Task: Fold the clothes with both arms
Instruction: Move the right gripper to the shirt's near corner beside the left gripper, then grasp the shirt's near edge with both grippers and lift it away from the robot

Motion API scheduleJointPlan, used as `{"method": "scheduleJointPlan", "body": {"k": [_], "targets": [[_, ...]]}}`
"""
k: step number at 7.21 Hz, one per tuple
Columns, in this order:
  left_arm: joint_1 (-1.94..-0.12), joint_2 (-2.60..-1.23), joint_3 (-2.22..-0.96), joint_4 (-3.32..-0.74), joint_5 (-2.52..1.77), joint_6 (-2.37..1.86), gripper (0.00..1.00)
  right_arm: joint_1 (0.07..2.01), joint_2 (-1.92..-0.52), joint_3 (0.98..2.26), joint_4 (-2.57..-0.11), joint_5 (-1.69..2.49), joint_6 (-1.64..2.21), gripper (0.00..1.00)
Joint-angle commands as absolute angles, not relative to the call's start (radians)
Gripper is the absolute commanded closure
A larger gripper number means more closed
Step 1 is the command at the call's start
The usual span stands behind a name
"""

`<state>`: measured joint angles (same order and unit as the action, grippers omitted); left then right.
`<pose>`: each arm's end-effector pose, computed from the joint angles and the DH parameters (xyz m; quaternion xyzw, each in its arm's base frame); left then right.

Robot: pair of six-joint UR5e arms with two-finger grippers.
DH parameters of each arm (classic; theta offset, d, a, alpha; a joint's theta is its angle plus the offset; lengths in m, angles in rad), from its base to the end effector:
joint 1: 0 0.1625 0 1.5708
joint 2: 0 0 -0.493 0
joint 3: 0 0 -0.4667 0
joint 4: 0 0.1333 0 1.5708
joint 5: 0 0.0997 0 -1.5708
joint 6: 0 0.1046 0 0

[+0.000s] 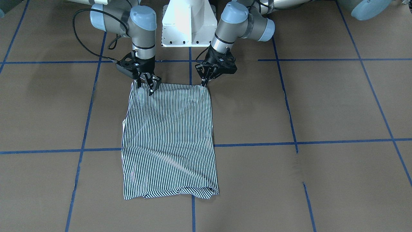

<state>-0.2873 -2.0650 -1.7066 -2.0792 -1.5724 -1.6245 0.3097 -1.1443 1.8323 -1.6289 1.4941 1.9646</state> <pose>0.6793 -0.3395 0.2749 0.0621 0.5354 -0.1425 0.8302 -0.6298 -0.3499 0.3405 0.0234 -0.3108 0.3385 0.8878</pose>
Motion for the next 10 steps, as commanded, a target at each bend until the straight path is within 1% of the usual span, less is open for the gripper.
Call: {"method": "scheduleJointPlan", "body": {"k": [1, 2, 3, 4, 8, 9, 10], "targets": [[-0.287, -2.065, -1.706, -2.083, -1.571, -1.624, 1.0, 0.308, -1.144, 1.824, -1.629, 1.494, 1.964, 0.35], [-0.287, -2.063, -1.706, -2.083, -1.571, -1.624, 1.0, 0.307, -1.144, 1.824, -1.629, 1.494, 1.963, 0.46], [-0.287, -2.063, -1.706, -2.082, -1.571, -1.624, 1.0, 0.307, -1.138, 1.822, -1.629, 1.491, 1.967, 0.82], [-0.287, -2.065, -1.707, -2.082, -1.571, -1.626, 1.0, 0.308, -1.138, 1.822, -1.628, 1.491, 1.968, 1.0], [-0.287, -2.065, -1.715, -2.08, -1.572, -1.623, 1.0, 0.31, -1.127, 1.828, -1.621, 1.483, 1.974, 1.0], [-0.296, -2.056, -1.765, -2.069, -1.578, -1.611, 1.0, 0.311, -1.127, 1.848, -1.62, 1.482, 1.976, 1.0], [-0.302, -2.028, -1.866, -2.025, -1.58, -1.553, 1.0, 0.313, -1.127, 1.915, -1.626, 1.485, 1.976, 1.0]]}}
